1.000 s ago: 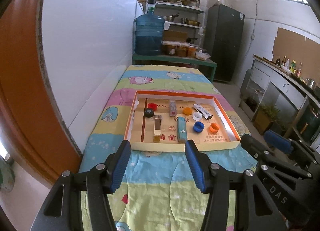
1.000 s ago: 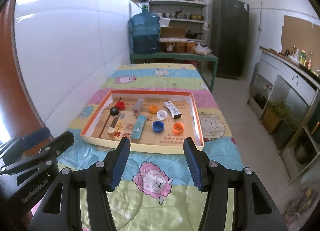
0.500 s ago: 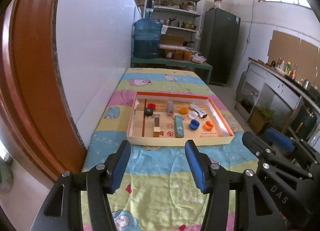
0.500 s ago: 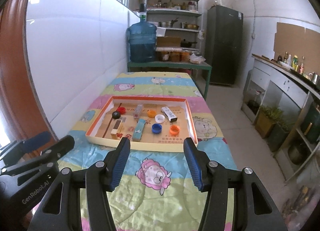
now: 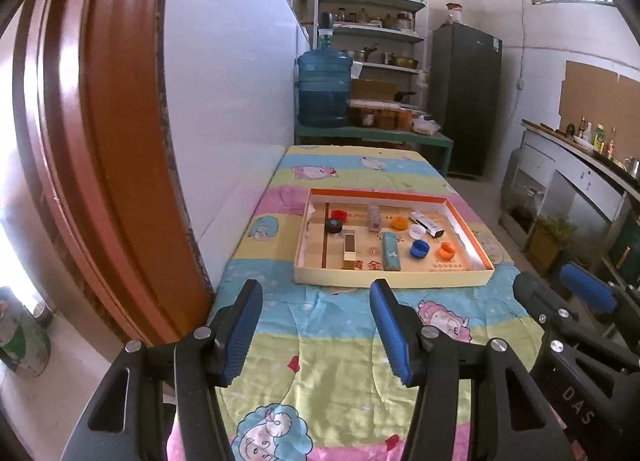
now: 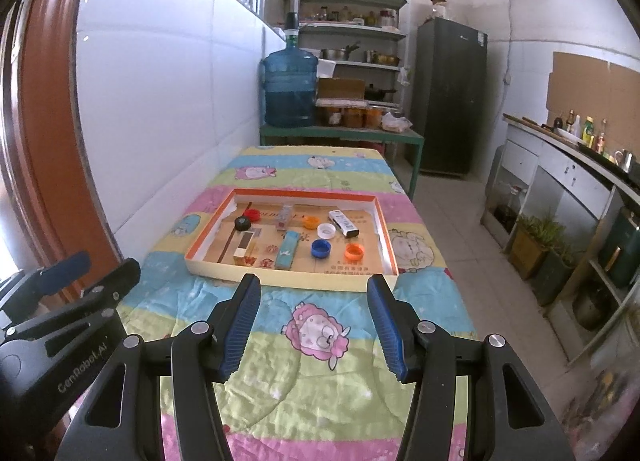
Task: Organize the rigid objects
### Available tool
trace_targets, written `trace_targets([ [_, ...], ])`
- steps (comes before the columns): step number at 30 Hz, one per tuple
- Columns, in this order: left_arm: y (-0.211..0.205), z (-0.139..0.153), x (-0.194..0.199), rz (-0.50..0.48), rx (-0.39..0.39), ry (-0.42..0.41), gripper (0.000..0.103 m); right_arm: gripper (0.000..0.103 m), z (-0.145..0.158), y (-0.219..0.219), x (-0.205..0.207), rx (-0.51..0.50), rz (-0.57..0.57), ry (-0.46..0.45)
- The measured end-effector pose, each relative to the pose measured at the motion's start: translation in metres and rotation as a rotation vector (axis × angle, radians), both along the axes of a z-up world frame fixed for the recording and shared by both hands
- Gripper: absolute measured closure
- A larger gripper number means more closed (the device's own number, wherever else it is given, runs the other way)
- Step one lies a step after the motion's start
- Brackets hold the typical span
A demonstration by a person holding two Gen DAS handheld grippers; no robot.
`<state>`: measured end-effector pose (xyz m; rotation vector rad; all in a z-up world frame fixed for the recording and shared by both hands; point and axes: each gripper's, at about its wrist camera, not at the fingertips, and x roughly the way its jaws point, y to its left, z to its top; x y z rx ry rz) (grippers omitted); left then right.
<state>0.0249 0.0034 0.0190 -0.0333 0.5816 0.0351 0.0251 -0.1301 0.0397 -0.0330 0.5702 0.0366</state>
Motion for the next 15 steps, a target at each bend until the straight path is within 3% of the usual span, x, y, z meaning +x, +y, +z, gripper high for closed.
trace_targets([
  [15,-0.004,0.004,-0.016,-0.030,0.005,-0.020,0.047,0.046,-0.001,0.004,-0.013,-0.002,0.005,-0.006],
])
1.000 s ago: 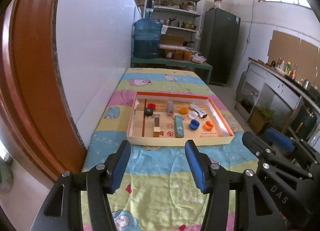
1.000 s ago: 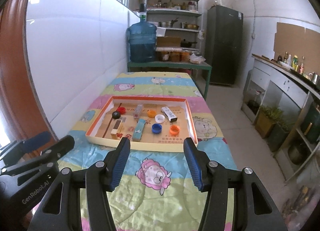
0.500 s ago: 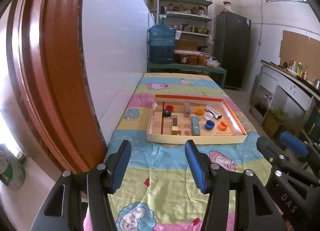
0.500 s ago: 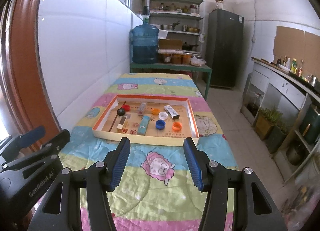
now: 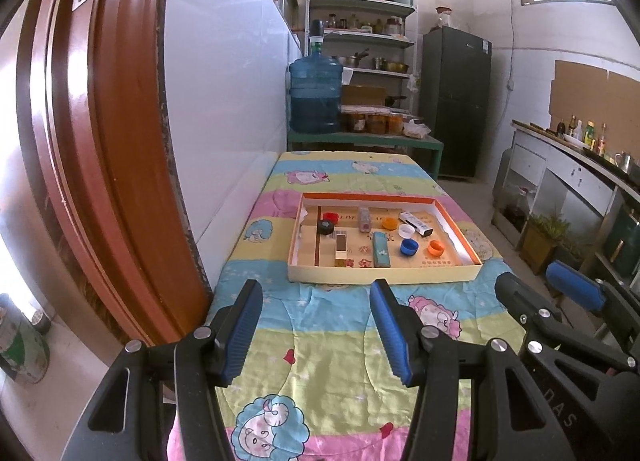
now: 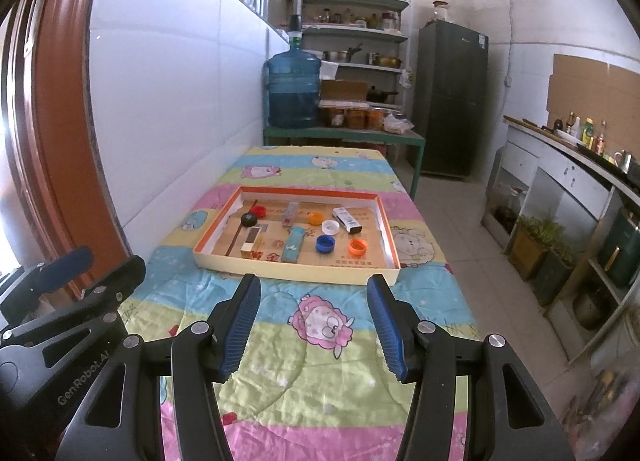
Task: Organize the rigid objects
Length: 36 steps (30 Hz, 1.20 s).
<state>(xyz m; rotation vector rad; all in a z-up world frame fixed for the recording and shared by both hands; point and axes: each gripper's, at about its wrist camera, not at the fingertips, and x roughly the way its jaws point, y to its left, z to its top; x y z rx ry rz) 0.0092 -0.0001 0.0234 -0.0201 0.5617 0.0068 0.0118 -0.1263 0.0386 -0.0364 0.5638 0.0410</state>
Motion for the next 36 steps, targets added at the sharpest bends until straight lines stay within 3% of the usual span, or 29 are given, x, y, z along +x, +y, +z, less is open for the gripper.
trace_targets([
  [36,0.0048,-0.0038,-0.0023,-0.001,-0.002,0.006,0.047,0.046,-0.0003,0.0041,-0.0028,0.000,0.011,0.005],
])
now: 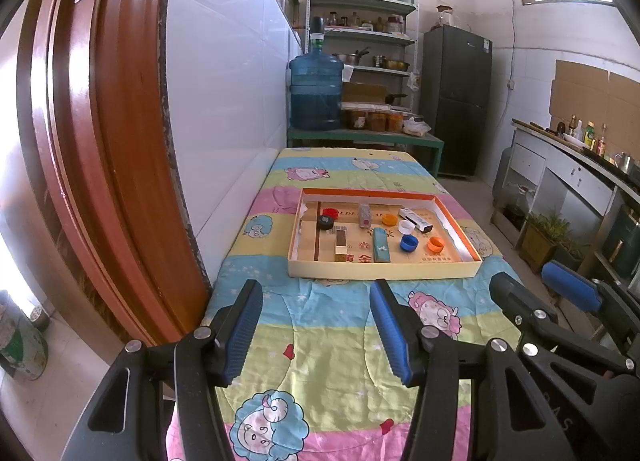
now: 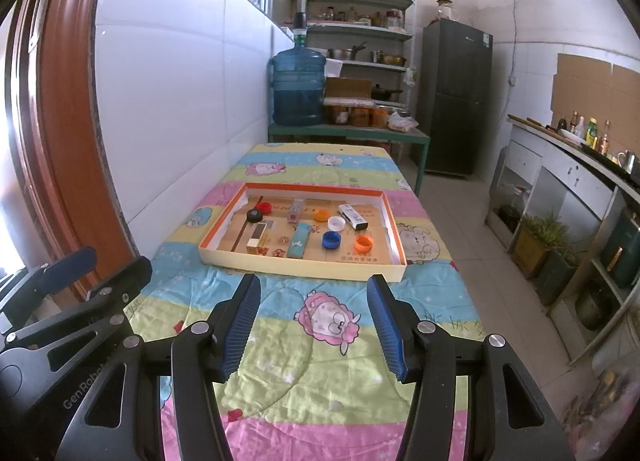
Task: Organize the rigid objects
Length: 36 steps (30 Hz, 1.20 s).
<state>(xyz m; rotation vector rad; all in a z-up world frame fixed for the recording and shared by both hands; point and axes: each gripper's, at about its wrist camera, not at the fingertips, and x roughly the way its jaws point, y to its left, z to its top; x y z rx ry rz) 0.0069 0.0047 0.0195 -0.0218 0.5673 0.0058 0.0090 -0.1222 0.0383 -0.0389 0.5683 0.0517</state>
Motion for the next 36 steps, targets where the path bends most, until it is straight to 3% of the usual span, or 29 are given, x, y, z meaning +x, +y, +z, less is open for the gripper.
trace_targets([
  [36,0.0014,0.0001,0.0000,-0.002,-0.003,0.003,0.047,0.046,-0.0010,0.0023,0.0027,-0.001,0.001,0.001],
])
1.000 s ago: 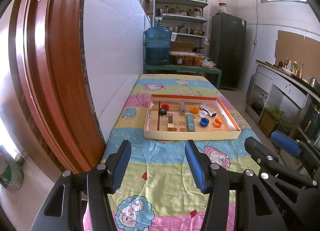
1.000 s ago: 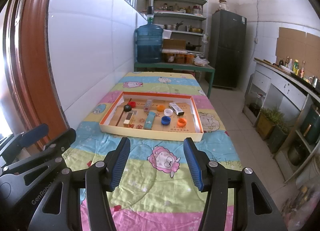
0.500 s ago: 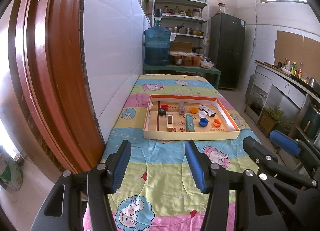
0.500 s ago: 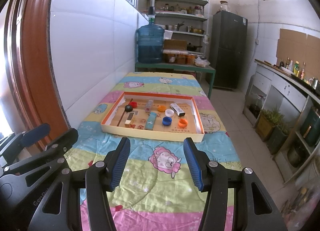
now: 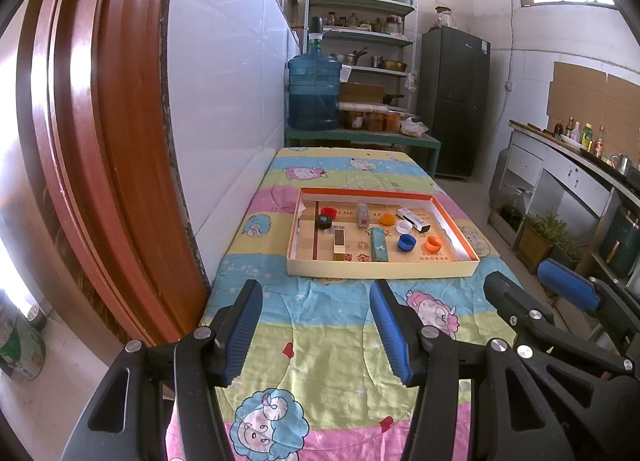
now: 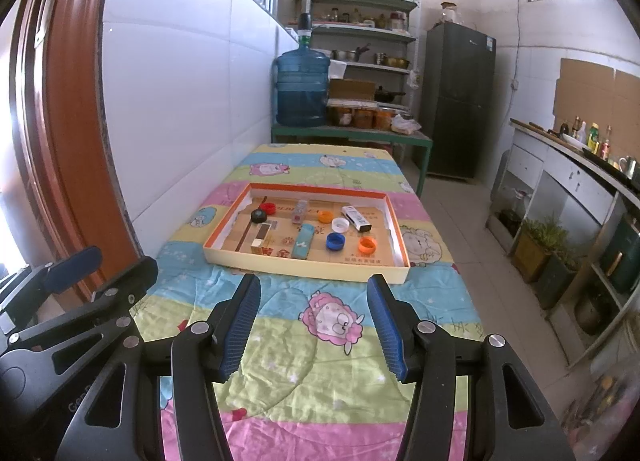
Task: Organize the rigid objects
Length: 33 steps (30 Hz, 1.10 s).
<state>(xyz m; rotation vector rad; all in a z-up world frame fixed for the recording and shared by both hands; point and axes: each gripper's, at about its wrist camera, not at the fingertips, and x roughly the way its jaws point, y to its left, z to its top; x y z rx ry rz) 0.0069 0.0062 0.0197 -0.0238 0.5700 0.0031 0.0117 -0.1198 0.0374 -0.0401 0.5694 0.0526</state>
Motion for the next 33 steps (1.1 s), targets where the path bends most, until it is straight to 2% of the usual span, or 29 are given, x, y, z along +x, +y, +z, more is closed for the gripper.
trace_targets([
  [33,-0.0013,-0.0022,-0.0012,-0.001,-0.001,0.003,0.047,0.046,0.0003,0.0001,-0.0001,-0.001,0.000,0.000],
])
